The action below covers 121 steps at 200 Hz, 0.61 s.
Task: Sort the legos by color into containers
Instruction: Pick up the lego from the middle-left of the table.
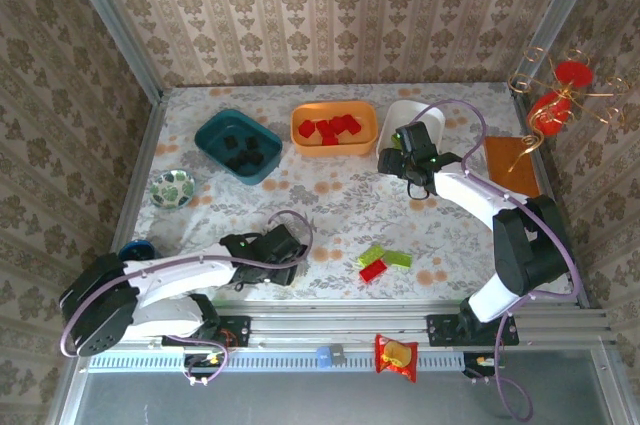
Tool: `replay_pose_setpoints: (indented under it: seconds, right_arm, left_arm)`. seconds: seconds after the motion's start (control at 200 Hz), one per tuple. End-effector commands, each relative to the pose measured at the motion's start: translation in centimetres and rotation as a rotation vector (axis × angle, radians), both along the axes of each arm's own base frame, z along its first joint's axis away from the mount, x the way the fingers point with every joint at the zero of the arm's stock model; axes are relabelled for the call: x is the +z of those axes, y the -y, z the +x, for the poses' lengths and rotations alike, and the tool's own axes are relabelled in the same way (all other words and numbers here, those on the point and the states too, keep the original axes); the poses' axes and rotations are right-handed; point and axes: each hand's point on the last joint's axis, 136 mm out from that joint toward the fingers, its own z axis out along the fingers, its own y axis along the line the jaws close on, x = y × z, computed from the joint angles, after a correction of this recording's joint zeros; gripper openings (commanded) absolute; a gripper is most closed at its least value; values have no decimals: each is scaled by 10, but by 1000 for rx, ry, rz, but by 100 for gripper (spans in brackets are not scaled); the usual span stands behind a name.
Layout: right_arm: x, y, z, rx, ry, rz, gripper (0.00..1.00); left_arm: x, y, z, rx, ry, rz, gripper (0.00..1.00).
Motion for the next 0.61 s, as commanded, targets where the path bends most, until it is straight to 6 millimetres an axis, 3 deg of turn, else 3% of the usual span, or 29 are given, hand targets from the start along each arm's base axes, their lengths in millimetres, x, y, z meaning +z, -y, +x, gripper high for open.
replay_pose_setpoints:
  seconds: [0.0, 0.065, 0.185, 0.325, 0.445, 0.6]
  right_arm:
    - [2, 2, -4, -12, 13, -1, 74]
    - [1, 3, -4, -14, 11, -3, 74]
    - [0, 3, -4, -15, 8, -2, 74]
    - [0, 3, -3, -16, 10, -1, 74]
    - [0, 3, -5, -19, 11, 5, 74]
    - [1, 1, -8, -19, 12, 22, 74]
  left_arm:
    - [-6, 1, -7, -9, -35, 5, 60]
    - [-7, 2, -7, -12, -37, 2, 57]
    - [-5, 5, -6, -11, -32, -5, 42]
    - [11, 7, 1, -12, 10, -22, 37]
    - [49, 13, 25, -10, 119, -61, 38]
    - [110, 14, 88, 84, 307, -182, 37]
